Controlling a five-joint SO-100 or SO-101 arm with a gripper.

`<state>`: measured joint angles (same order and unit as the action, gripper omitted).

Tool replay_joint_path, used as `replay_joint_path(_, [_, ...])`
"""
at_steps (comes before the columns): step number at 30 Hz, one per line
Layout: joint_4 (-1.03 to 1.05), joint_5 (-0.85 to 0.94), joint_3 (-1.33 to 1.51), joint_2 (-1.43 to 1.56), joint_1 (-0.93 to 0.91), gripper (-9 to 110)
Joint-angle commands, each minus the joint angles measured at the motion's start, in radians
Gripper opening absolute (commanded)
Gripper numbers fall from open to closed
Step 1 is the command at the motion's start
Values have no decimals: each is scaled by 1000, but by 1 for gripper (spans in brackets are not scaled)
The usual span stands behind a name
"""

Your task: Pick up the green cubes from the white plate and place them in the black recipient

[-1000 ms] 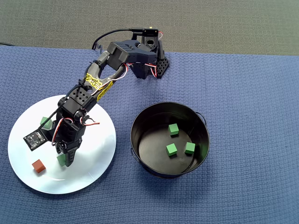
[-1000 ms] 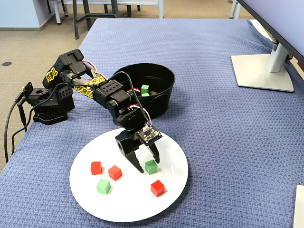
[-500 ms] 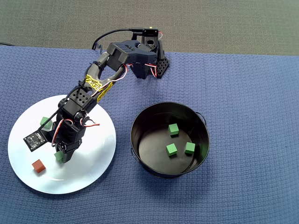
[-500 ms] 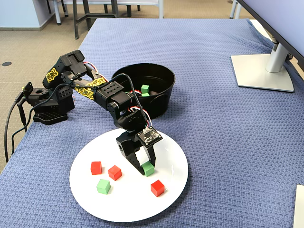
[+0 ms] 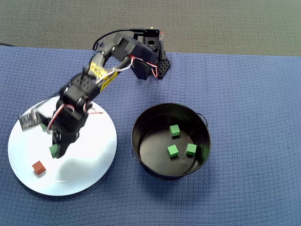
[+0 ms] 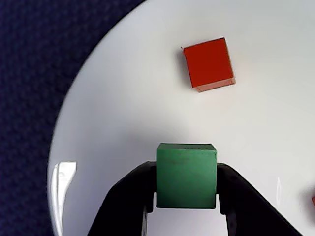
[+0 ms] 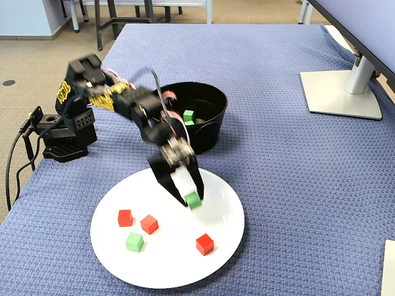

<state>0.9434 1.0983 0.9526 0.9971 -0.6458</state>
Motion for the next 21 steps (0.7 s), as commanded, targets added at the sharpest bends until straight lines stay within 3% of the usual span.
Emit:
replay_joint_path(1, [64, -163, 51, 281, 21, 0])
replay_joint_path(7, [291, -485, 61, 512, 89, 0])
replay_joint_path(11, [400, -603, 133, 663, 190, 0])
replay_joint_path(21, [356, -893, 515, 830, 650, 0])
